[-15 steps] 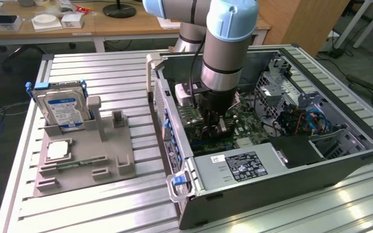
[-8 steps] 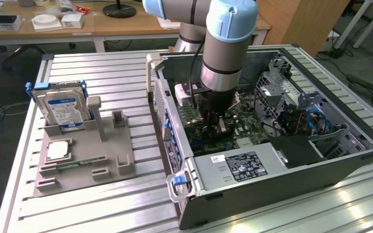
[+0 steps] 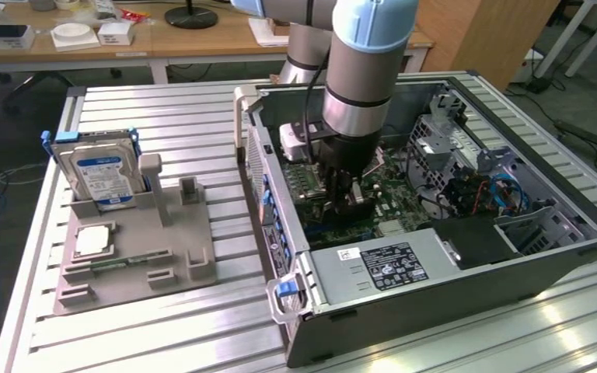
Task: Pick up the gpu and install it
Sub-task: 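Insert the gpu into the slot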
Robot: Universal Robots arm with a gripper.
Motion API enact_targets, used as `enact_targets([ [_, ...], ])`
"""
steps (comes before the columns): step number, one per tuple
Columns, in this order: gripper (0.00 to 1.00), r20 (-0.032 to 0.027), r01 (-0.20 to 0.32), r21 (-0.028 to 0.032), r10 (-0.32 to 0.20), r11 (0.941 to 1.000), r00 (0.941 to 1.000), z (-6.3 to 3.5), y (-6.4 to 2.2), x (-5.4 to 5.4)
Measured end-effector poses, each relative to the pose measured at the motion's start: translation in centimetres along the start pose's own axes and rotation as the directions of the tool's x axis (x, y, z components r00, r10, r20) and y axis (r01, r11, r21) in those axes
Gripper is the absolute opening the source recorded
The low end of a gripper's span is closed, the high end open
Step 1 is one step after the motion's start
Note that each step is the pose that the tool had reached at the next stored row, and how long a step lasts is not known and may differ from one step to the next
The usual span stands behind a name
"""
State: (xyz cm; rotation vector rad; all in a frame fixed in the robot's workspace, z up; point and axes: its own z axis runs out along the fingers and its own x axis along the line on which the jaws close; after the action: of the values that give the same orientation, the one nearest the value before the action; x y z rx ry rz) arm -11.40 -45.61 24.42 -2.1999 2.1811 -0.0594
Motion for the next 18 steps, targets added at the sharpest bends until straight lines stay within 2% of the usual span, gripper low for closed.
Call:
enact_targets([
  [9, 0.33, 0.0000, 0.000, 0.0115, 0.000, 0.9999, 1.0000, -1.65, -0.10, 0.0],
  [16, 0.33, -0.0003, 0.000, 0.0234, 0.000, 0.9997, 1.0000, -3.39, -0.19, 0.0],
  [18, 0.32, -0.0002, 0.000, 0.0265, 0.000, 0.9996, 1.0000, -3.62, -0.22, 0.0],
])
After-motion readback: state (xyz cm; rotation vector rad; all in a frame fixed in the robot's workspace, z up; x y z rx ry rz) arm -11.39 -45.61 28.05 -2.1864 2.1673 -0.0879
